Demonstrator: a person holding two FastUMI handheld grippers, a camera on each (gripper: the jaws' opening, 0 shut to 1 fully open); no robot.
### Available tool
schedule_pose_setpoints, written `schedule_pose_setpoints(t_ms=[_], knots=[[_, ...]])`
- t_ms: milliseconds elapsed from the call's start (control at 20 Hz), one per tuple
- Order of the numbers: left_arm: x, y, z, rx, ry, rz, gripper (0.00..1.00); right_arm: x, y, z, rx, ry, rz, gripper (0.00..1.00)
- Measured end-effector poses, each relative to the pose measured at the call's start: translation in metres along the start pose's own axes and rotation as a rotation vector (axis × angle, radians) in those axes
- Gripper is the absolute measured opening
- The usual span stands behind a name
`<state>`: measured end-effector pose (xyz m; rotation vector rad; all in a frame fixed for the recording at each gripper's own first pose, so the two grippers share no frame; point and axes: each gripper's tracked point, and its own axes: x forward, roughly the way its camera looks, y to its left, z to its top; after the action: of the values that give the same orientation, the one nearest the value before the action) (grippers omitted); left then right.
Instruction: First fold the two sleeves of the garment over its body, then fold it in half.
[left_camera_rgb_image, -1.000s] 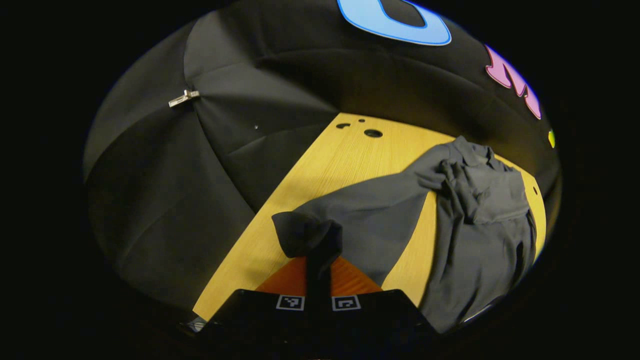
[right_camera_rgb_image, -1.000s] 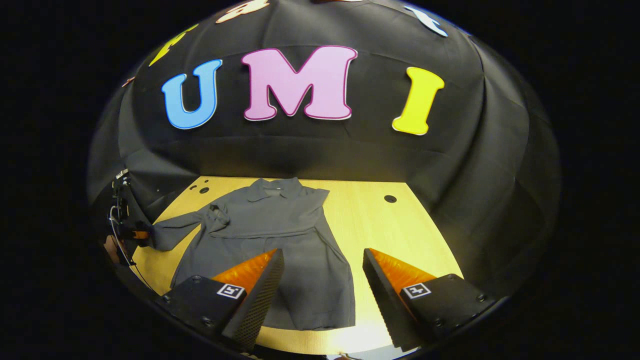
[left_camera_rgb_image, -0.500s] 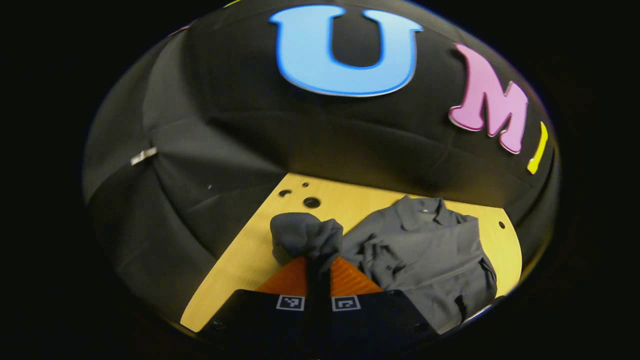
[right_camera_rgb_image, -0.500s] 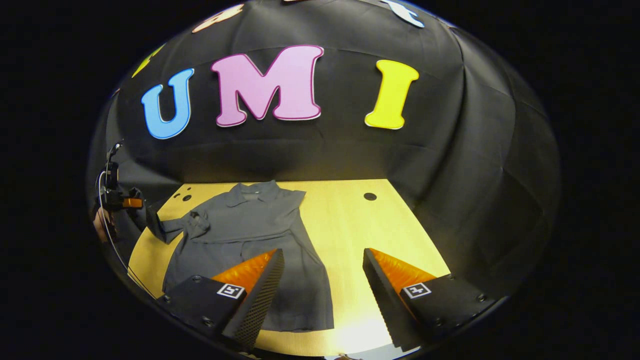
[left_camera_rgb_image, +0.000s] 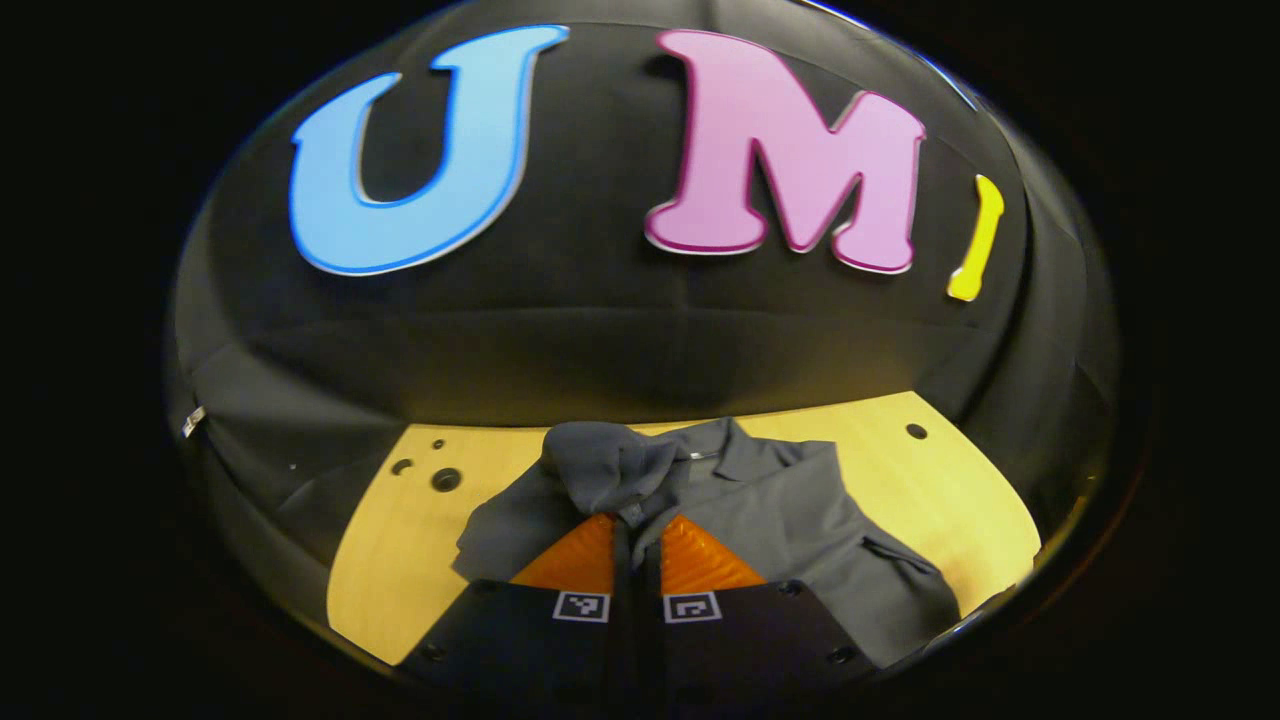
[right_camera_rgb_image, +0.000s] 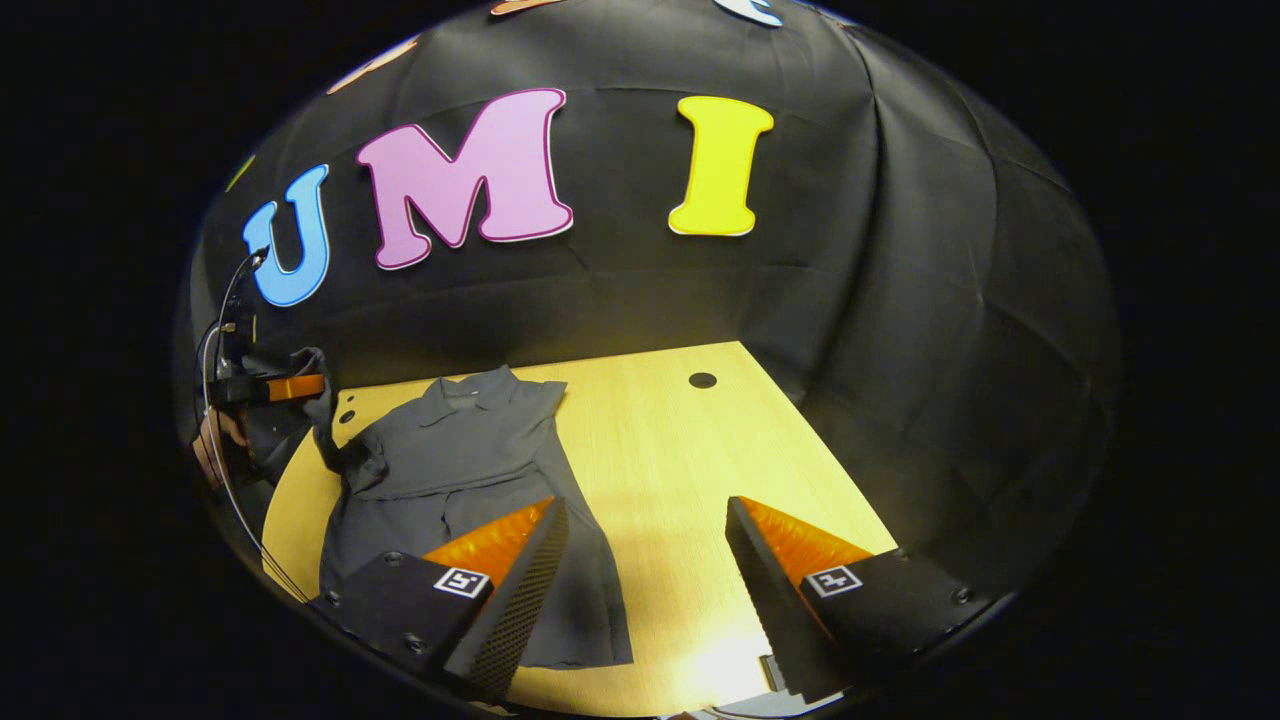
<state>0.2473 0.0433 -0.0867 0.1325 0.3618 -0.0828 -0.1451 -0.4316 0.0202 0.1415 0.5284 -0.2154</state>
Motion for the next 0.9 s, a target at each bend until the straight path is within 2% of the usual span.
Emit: schedule_pose_setpoints(t_ms=[100,600,850,900], knots=[[0.023,-0.041,0.0,0.008,0.014,-0.042,0.05,0.01,-0.005,-0.001,0.002,0.015,0.018,0.98],[0.096,-0.178,-0.005,0.081,0.06,-0.217,0.05,0.057,-0.018,-0.005,-0.045,0.07,0.089,0.98],[0.124,-0.215,-0.031,0.079,0.12,-0.217,0.05,0.068,-0.019,-0.011,-0.052,0.087,0.108,0.98],[0.128,-0.219,-0.037,0.073,0.132,-0.213,0.16,0.07,-0.018,-0.013,-0.053,0.09,0.112,0.98]])
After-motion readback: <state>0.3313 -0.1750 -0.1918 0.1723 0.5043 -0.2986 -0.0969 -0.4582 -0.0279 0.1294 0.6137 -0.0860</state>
